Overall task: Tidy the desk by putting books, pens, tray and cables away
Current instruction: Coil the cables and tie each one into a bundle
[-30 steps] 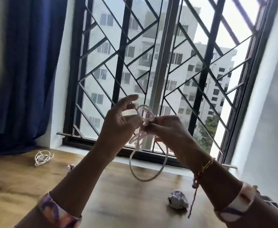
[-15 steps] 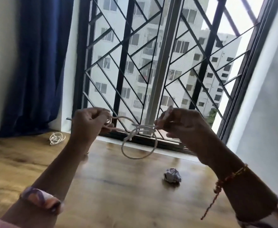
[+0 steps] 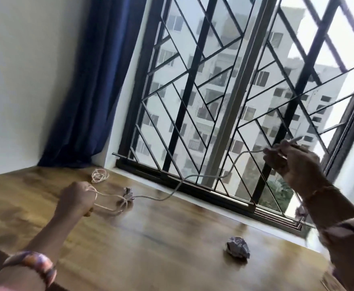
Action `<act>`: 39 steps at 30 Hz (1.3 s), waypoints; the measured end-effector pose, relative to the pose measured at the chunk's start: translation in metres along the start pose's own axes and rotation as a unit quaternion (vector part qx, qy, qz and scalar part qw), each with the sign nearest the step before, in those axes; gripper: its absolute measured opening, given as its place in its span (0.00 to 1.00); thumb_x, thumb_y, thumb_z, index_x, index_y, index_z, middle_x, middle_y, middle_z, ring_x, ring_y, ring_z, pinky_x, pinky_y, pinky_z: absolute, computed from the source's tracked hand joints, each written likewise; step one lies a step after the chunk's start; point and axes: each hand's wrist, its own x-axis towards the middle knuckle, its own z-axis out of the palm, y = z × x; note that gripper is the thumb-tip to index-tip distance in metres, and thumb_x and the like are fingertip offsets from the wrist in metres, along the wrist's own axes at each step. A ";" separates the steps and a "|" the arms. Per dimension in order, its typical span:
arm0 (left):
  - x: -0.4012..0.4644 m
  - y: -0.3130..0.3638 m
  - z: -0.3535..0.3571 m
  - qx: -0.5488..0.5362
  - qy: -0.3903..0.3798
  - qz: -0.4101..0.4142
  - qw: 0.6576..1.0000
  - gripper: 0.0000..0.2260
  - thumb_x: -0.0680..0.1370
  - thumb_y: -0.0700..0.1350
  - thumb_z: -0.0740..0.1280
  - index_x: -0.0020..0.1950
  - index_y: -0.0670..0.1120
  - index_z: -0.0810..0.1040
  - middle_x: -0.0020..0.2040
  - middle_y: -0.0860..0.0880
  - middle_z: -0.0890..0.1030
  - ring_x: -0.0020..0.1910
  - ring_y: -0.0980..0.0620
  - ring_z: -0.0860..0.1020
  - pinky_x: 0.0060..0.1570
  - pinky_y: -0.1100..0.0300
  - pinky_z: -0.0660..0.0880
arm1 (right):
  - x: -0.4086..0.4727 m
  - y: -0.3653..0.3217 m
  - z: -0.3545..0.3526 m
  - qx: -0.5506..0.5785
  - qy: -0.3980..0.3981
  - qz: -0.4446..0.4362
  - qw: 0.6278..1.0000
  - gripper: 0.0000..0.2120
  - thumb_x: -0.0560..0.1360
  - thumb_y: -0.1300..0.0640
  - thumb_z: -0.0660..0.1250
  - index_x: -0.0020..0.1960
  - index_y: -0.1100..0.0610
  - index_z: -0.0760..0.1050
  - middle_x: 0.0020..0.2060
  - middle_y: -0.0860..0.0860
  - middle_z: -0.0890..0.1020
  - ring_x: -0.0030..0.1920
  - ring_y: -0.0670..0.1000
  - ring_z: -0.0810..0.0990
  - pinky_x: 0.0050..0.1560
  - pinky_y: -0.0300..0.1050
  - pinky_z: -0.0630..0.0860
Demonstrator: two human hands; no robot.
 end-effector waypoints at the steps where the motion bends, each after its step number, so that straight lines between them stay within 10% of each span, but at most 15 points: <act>1: 0.003 0.005 0.003 0.014 0.004 0.022 1.000 0.07 0.72 0.37 0.64 0.34 0.40 0.77 0.30 0.39 0.80 0.31 0.40 0.80 0.36 0.52 0.78 | 0.007 0.008 0.010 -0.022 -0.019 0.014 0.999 0.08 0.78 0.61 0.62 0.40 0.60 0.73 0.38 0.55 0.78 0.29 0.50 0.84 0.29 0.43 0.80; 8: 0.015 0.067 0.009 -0.082 0.008 0.076 0.994 0.13 0.61 0.51 0.60 0.26 0.41 0.70 0.23 0.45 0.67 0.27 0.46 0.67 0.29 0.57 0.64 | 0.026 0.042 0.060 -0.247 -0.157 0.015 0.956 0.04 0.77 0.62 0.63 0.44 0.58 0.74 0.38 0.53 0.77 0.36 0.50 0.79 0.34 0.41 0.78; 14: 0.008 0.114 0.033 -0.319 -0.170 -0.033 0.932 0.07 0.72 0.45 0.68 0.38 0.42 0.75 0.31 0.46 0.73 0.30 0.51 0.71 0.30 0.60 0.70 | 0.027 0.052 0.077 -0.372 -0.144 -0.107 0.911 0.02 0.74 0.62 0.68 0.43 0.58 0.75 0.39 0.57 0.78 0.37 0.53 0.77 0.33 0.39 0.73; 19: -0.005 0.139 0.051 -0.462 -0.305 -0.062 0.831 0.05 0.74 0.35 0.65 0.38 0.40 0.76 0.32 0.45 0.75 0.35 0.48 0.76 0.35 0.56 0.80 | 0.020 0.070 0.068 -0.596 -0.106 -0.293 0.740 0.36 0.72 0.48 0.69 0.71 0.61 0.57 0.58 0.61 0.76 0.58 0.59 0.75 0.53 0.47 0.72; 25: -0.037 0.170 0.088 -0.518 -0.389 -0.028 0.762 0.03 0.64 0.38 0.68 0.31 0.41 0.80 0.32 0.45 0.77 0.35 0.50 0.75 0.29 0.64 0.78 | -0.015 0.093 0.068 -0.266 -0.382 -0.051 0.884 0.19 0.65 0.55 0.70 0.55 0.56 0.73 0.45 0.55 0.80 0.42 0.44 0.81 0.43 0.40 0.80; 30: -0.061 0.191 0.134 -0.355 -0.291 0.131 0.879 0.05 0.75 0.43 0.66 0.39 0.45 0.78 0.27 0.55 0.77 0.30 0.58 0.72 0.27 0.68 0.69 | -0.011 0.077 0.019 -0.181 -0.315 -0.014 0.932 0.21 0.64 0.51 0.68 0.54 0.60 0.77 0.45 0.59 0.83 0.43 0.53 0.82 0.42 0.46 0.77; 39: -0.097 0.247 0.172 -0.236 -0.380 0.338 0.828 0.05 0.65 0.44 0.74 0.39 0.46 0.82 0.28 0.54 0.79 0.24 0.61 0.69 0.22 0.70 0.63 | 0.023 0.033 -0.087 -0.186 -0.204 -0.042 0.960 0.14 0.60 0.51 0.72 0.39 0.60 0.80 0.35 0.54 0.82 0.39 0.52 0.79 0.43 0.52 0.75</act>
